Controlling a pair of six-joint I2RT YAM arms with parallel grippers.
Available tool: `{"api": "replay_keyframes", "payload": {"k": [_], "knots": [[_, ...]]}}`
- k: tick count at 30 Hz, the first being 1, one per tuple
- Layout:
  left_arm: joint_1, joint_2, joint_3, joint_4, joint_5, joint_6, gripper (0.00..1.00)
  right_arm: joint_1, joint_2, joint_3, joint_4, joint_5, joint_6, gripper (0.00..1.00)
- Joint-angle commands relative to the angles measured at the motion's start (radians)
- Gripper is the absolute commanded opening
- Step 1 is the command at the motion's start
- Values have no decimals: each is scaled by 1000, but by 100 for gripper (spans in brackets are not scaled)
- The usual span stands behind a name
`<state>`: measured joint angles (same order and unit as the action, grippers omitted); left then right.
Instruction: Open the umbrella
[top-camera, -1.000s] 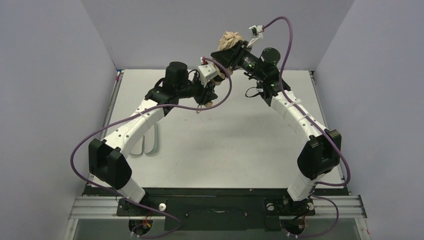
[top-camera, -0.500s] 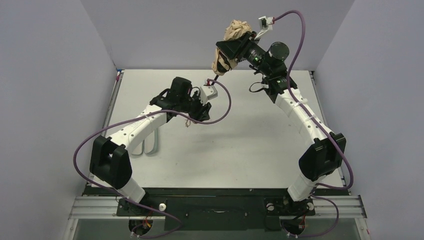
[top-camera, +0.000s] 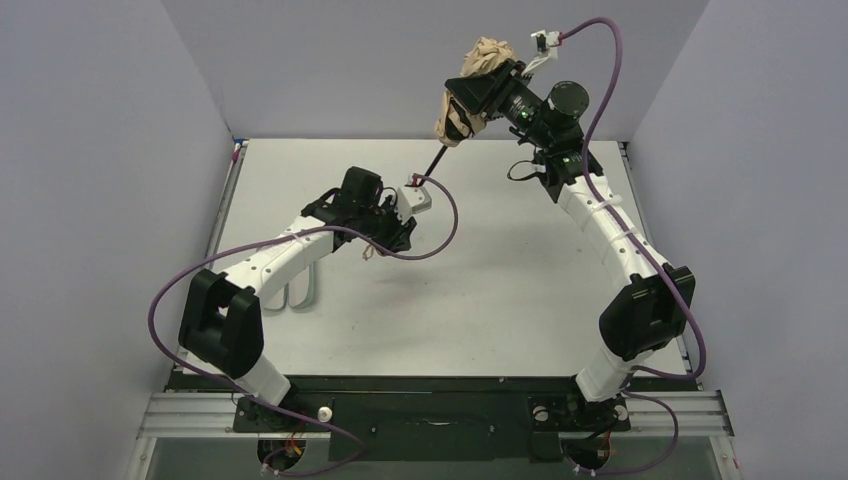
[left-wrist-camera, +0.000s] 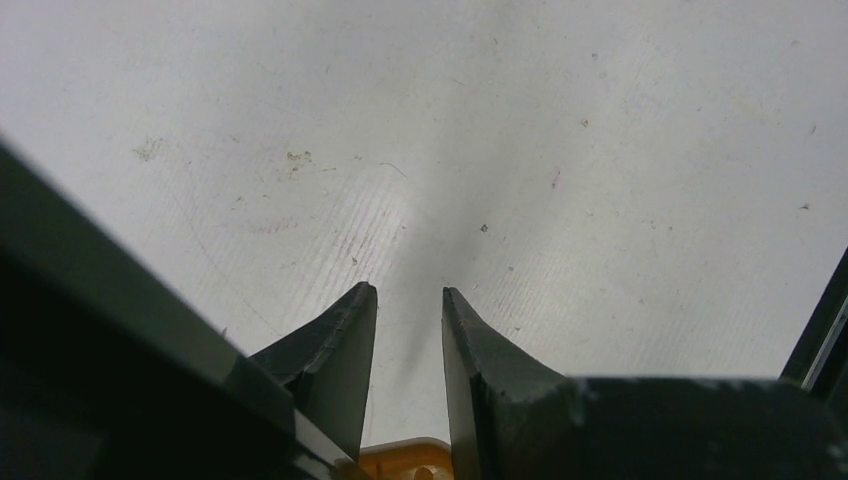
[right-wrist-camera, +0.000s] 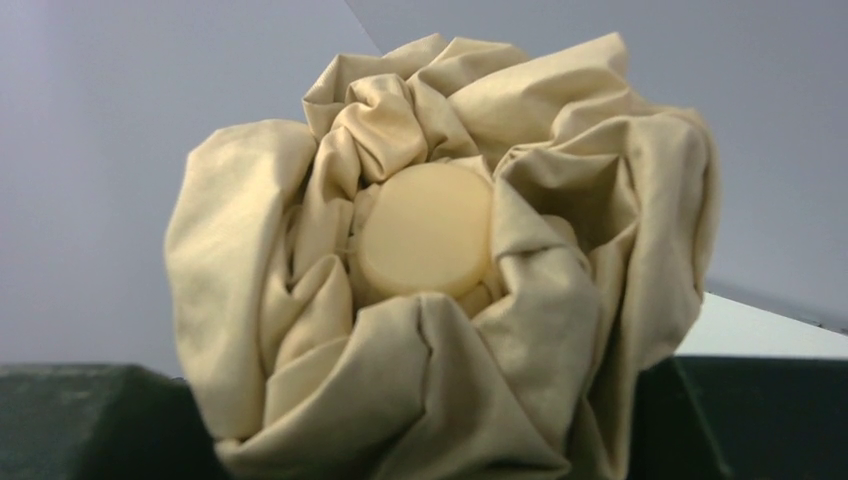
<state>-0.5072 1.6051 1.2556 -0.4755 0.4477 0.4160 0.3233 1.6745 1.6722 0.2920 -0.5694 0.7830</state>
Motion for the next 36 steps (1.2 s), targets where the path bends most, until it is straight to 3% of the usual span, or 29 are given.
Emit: {"api": "replay_keyframes", "payload": {"k": [1,31,33,36], "knots": [[18,-18,-41,-71,-27,61,28,-33,-83,83,155,14,35,0],[59,-24,-153,-148,-17,124,23,-118,-65,146,238,53,139,0],[57,-33,-121,-139,-3,92,25,-110,-65,133,238,41,140,0],[54,-57,-38,-38,50,-40,41,-93,-75,59,253,7,130,0]]}}
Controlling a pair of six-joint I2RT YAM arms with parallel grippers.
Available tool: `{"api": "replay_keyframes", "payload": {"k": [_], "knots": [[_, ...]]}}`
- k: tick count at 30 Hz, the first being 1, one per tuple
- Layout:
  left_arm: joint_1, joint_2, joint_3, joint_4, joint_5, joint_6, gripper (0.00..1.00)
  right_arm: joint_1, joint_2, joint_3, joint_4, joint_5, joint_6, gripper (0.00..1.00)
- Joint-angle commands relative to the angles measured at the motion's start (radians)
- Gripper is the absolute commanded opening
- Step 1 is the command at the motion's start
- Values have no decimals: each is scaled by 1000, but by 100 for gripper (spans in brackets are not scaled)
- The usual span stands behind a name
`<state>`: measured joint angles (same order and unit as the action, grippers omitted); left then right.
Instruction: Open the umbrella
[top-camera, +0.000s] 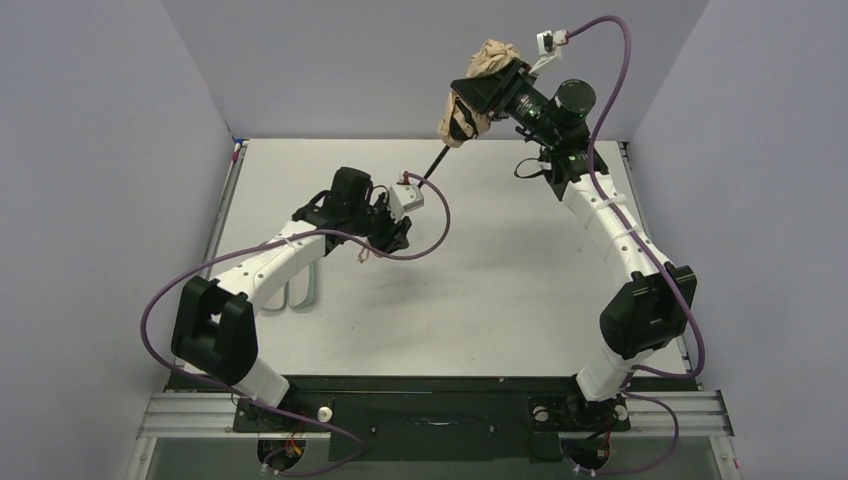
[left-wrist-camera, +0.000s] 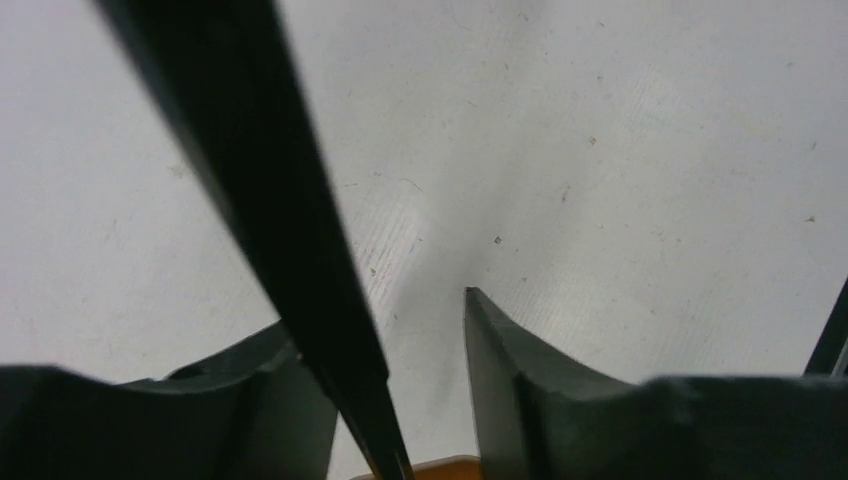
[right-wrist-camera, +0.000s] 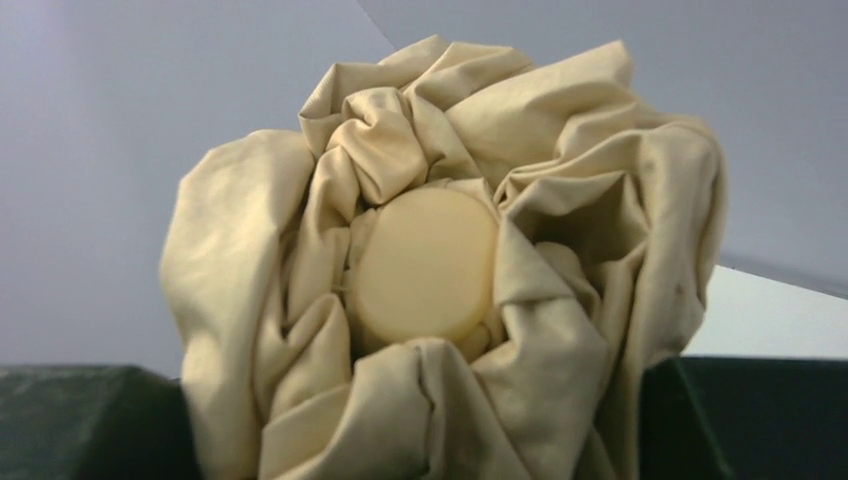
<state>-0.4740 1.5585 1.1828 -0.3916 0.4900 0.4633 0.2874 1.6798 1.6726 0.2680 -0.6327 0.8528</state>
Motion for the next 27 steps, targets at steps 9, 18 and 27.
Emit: {"api": "replay_keyframes", "payload": {"k": [9,18,27], "knots": [[11,-79,195,333,33,-484,79,1,-111,-111,282,-13,-8,0],[2,-38,303,525,79,-687,92,64,-128,-148,263,-70,-56,0],[-14,19,357,577,115,-804,59,107,-119,-118,261,-106,-83,0]]}}
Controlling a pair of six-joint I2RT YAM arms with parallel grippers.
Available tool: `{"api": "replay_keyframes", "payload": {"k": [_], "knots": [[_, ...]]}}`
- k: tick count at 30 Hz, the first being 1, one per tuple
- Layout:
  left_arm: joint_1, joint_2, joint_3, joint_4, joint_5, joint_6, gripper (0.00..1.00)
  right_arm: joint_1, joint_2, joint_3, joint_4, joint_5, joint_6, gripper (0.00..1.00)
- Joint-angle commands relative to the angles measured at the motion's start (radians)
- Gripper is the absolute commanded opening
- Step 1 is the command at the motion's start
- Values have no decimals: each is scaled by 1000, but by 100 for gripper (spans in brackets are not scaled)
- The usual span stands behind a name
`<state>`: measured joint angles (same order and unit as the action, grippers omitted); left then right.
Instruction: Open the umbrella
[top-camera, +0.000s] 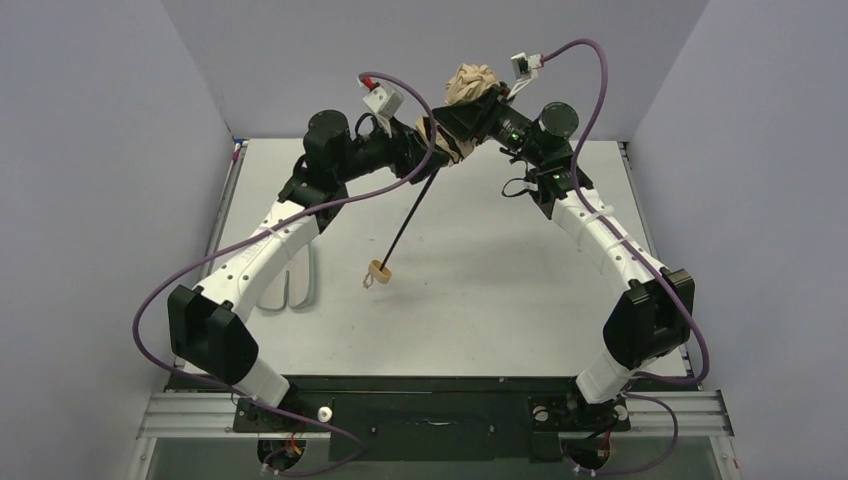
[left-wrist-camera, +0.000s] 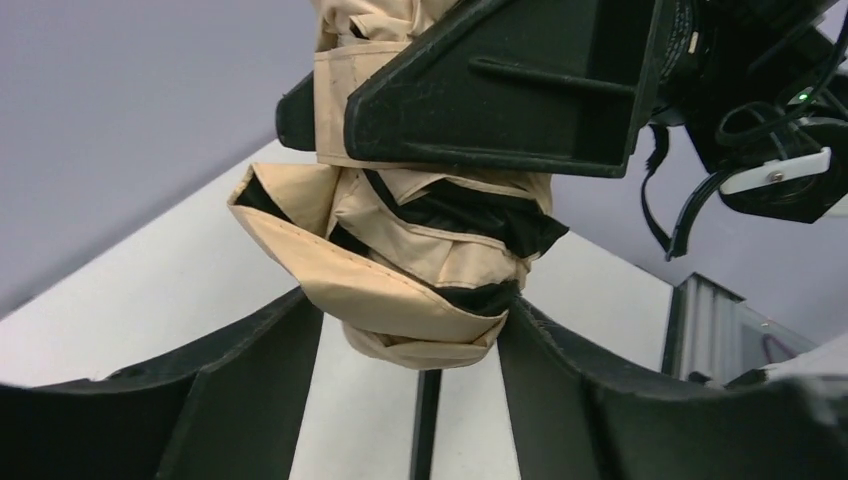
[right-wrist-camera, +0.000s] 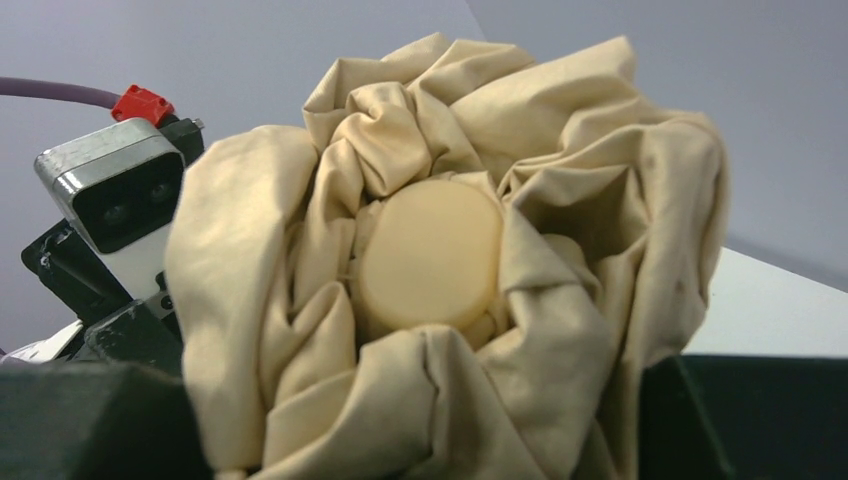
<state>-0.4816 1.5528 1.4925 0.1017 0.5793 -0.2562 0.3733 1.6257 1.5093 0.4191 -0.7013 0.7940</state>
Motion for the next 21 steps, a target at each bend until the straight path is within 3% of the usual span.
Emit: {"api": "replay_keyframes", "payload": {"k": [1,4,5,7,8,9,10,14,18,21], "knots": [[-6,25,46,88,36,-87,46,22,-65,50,109,-39,-24,0],[-6,17,38,105,60,-89,30,22,-63,57,109,-43,-20,0],[-6,16,32,112,73,-88,19,22,-63,60,107,-45,-19,0],[-6,9,23,120,88,-85,3,20,-62,66,103,-48,-20,6],[-6,3,18,123,89,-82,0,17,-62,69,100,-49,-20,13],[-6,-2,5,127,87,-79,0,14,-60,75,90,-48,-20,19],[-6,-14,-2,129,83,-69,0,2,-60,77,85,-44,-13,31],[-2,-43,-47,135,44,-54,0,-56,-56,89,75,-30,40,53],[1,-53,-67,133,31,-40,0,-101,-52,83,46,-35,67,68],[1,-51,-72,128,24,-30,0,-114,-52,62,19,-56,66,72]]}}
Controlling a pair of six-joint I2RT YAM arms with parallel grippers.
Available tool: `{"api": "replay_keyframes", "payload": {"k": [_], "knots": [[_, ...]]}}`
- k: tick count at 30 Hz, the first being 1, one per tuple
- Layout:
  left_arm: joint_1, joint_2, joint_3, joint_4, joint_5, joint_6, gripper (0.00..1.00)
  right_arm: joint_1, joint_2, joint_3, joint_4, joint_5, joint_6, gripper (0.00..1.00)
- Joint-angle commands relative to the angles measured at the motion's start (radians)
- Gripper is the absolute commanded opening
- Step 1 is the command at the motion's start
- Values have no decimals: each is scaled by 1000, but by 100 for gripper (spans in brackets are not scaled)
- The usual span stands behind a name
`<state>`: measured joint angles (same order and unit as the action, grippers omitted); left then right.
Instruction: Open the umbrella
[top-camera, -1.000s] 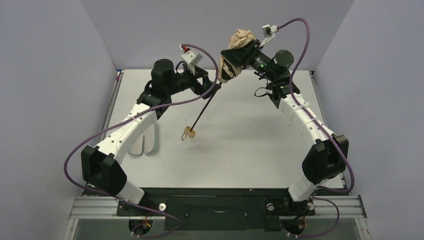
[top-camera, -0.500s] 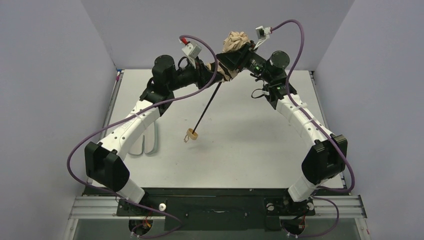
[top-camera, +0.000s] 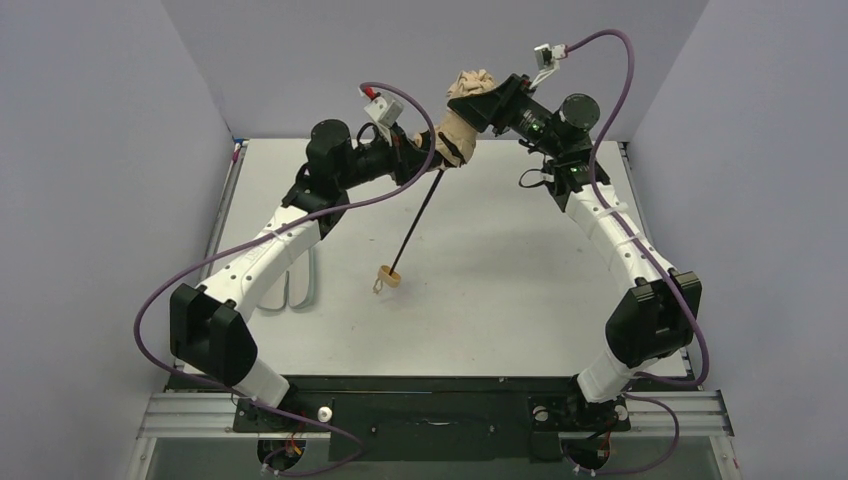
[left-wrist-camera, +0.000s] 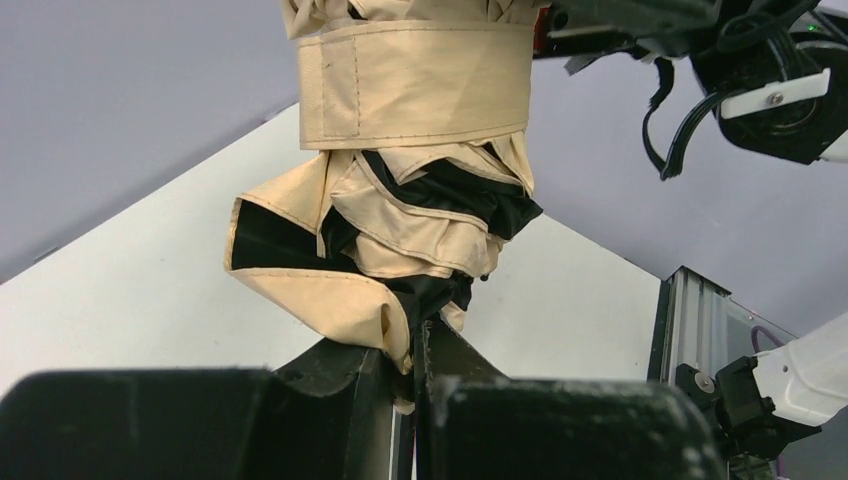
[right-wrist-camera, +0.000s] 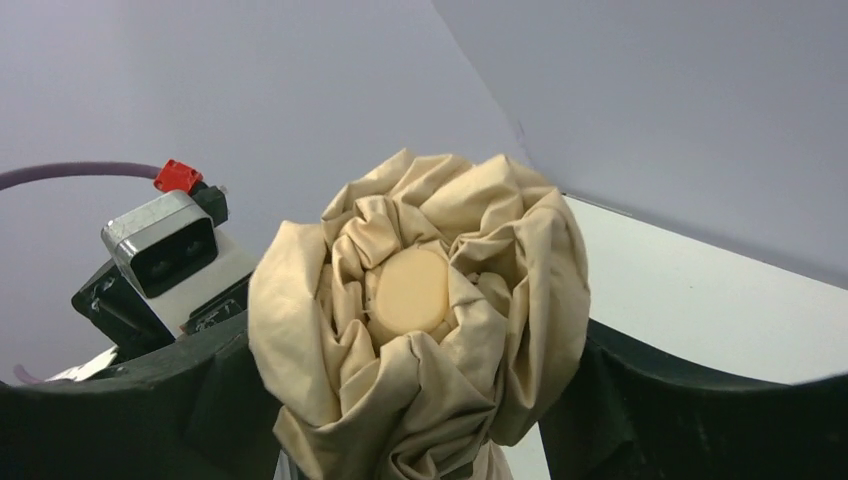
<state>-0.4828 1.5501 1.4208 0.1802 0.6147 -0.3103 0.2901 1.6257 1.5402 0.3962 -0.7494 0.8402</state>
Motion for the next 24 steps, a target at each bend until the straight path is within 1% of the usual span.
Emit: {"api": "replay_keyframes", "payload": {"k": [1,3,7,8,9,10,11,12,14,15,16,17,18,19,20,21,22,23,24], "knots": [[2,-48,-3,50,-11,27,0,-33,-54,19,24,-14,8,72],[3,-44,-5,47,-8,32,0,-33,-57,8,-11,-18,-19,72],[3,-43,-12,38,8,51,0,-37,-60,2,-28,-18,-31,68],[3,-42,-14,28,11,62,0,-37,-59,4,-28,-18,-30,59],[3,-43,-19,20,12,69,0,-37,-55,8,-28,-19,-33,54],[2,-45,-20,17,13,87,0,-37,-54,9,-30,-19,-37,42],[0,-48,-26,11,12,98,0,-38,-52,11,-34,-21,-40,34],[-1,-53,-29,8,10,118,0,-37,-52,10,-34,-24,-46,18],[-2,-61,-35,-4,5,144,0,-38,-52,8,-31,-35,-53,0],[0,-65,-35,-30,11,156,0,-38,-51,8,-18,-46,-54,0],[6,-70,-31,-52,21,184,15,-38,-51,15,-8,-57,-52,0],[14,-73,-14,-123,57,201,28,-39,-45,21,22,-87,-49,0],[36,-78,2,-176,82,238,53,-40,-41,36,37,-104,-40,0],[51,-79,30,-251,123,242,64,-39,-33,43,78,-138,-30,0],[92,-79,46,-268,169,210,80,-40,-30,57,96,-151,-7,0],[114,-80,51,-265,199,184,87,-39,-23,61,141,-171,10,0],[154,-75,60,-254,252,125,97,-37,-20,67,203,-184,52,0],[166,-70,67,-237,274,104,100,-34,-14,69,231,-188,71,0],[178,-66,83,-237,300,88,98,-30,-11,79,267,-199,101,0]]}}
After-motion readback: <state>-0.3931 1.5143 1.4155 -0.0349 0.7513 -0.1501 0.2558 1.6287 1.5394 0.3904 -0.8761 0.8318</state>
